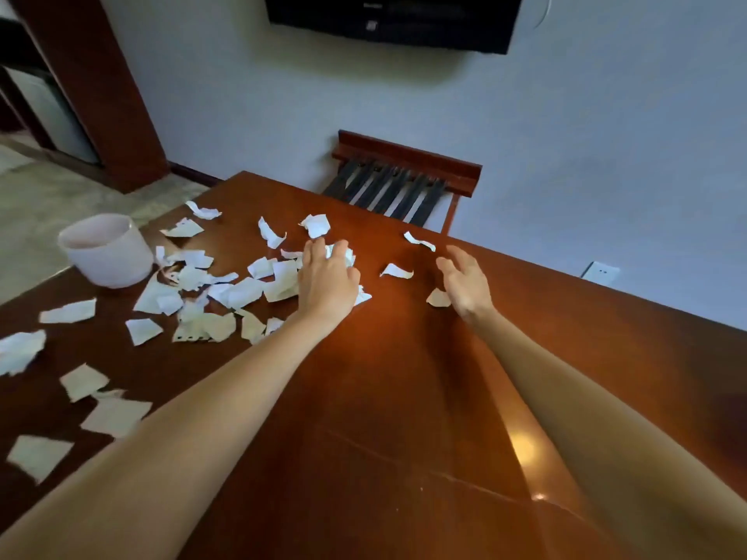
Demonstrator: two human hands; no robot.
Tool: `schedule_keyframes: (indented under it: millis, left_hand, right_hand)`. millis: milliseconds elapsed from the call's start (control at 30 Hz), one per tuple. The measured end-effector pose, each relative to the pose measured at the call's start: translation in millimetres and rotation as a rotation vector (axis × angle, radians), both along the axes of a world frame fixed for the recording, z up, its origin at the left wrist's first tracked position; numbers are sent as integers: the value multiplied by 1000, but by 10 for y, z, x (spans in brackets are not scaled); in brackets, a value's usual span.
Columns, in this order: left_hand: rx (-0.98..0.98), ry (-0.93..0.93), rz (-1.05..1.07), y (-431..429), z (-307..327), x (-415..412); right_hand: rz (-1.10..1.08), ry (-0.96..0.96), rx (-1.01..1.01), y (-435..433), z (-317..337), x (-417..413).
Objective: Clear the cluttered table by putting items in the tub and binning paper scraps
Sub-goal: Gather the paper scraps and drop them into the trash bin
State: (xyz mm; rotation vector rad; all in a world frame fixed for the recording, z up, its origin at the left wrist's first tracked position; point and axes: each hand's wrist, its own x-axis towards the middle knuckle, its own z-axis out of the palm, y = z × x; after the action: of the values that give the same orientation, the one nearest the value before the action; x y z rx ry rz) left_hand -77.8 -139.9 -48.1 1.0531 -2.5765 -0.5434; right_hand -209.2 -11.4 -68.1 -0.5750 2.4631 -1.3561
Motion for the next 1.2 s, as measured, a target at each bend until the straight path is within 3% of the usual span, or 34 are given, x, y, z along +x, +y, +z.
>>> schedule_keyframes:
  millis: [200,333,500,600,733,833,1000,1200]
  left_hand:
    - [83,-250,-19,-467,-53,-299]
    - [169,-292,-35,-488,-177,-321]
    - [200,-227,-87,-114,-286,-57]
    - [249,-167,-95,178,-260,208]
    - [248,60,73,145,-171,338]
    - [185,173,203,-237,-102,283]
    - [142,-36,270,-1001,-93,160]
    - [226,-159,79,-1476,-272,69]
  right_hand:
    - [107,-91,75,-492,-5,-454]
    - [255,-115,140,-567,5,-518]
    - [531,-16,82,-297,-55,-134]
    - [629,-59,30,-96,-69,142]
    - [523,-64,-77,-277,38,174]
    - [449,-30,-42,-780,168,114]
    - [559,44,202,-1772,178,14]
    - [740,59,324,-2199,97,-79]
